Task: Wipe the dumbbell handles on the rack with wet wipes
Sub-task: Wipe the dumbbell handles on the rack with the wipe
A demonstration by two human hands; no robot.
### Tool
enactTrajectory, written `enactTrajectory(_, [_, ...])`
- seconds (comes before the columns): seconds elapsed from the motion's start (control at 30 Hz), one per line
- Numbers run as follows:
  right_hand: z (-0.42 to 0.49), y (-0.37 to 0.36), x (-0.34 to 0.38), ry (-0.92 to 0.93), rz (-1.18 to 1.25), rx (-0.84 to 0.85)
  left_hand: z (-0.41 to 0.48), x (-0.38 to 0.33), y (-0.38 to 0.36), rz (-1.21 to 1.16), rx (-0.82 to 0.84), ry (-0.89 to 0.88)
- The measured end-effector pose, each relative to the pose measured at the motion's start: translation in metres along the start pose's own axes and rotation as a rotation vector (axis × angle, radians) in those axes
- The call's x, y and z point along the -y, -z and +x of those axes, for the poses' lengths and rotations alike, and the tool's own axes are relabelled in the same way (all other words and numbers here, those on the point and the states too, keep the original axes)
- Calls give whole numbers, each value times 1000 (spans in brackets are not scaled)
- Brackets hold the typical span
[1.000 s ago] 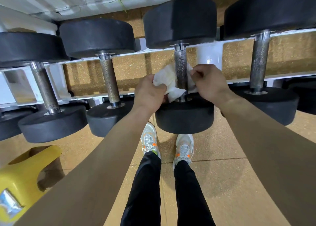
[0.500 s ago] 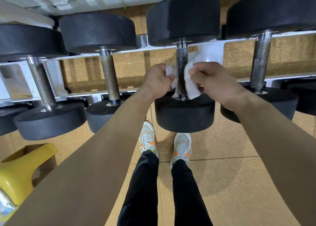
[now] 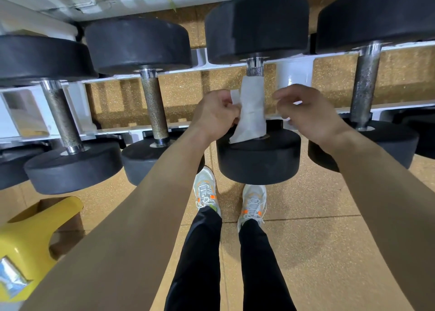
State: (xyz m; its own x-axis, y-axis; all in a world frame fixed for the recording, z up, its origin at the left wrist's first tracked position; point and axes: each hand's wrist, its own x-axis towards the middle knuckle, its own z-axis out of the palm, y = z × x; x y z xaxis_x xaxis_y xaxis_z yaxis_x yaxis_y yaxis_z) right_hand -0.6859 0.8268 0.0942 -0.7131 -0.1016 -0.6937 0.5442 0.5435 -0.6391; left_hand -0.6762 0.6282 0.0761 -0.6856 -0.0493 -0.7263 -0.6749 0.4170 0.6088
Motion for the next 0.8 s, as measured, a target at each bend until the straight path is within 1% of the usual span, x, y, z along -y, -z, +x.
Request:
enactTrajectory(0.07, [4,-4,2,-48,34,77,-4,2,0,-33,-13,-37])
enactTrajectory(0.13, [12,-16,8,-31,76,170,-8,3,5,-52,-5,-80])
enactTrajectory(0.23, [27,-29,13,-44,151,196,-12,2,12,-74,35,-118])
enactTrajectory(0.33, [38,-36,9,-84,324,271,-16,4,21,-103,74,-91])
enactTrajectory(0.4, [40,-39,9,-93,391,333,-17,9,26,-147,69,-57])
enactTrajectory(0.43, [42,-40,8,-118,428,357,-18,11,28,-175,42,-43])
enactTrajectory(0.53, [46,-40,6,-257,513,439,-23,17,29,-327,-107,59])
enactTrajectory(0.63, [47,-36,8,-346,554,530,-25,19,29,-433,-195,86])
enactTrajectory(0.67, [47,-38,9,-354,552,518,-25,19,29,-444,-218,88])
enactTrajectory(0.7, [47,-40,11,-355,532,466,-25,19,29,-446,-242,87])
enactTrajectory(0.8, [46,-53,19,-338,359,173,-23,18,23,-452,-328,78])
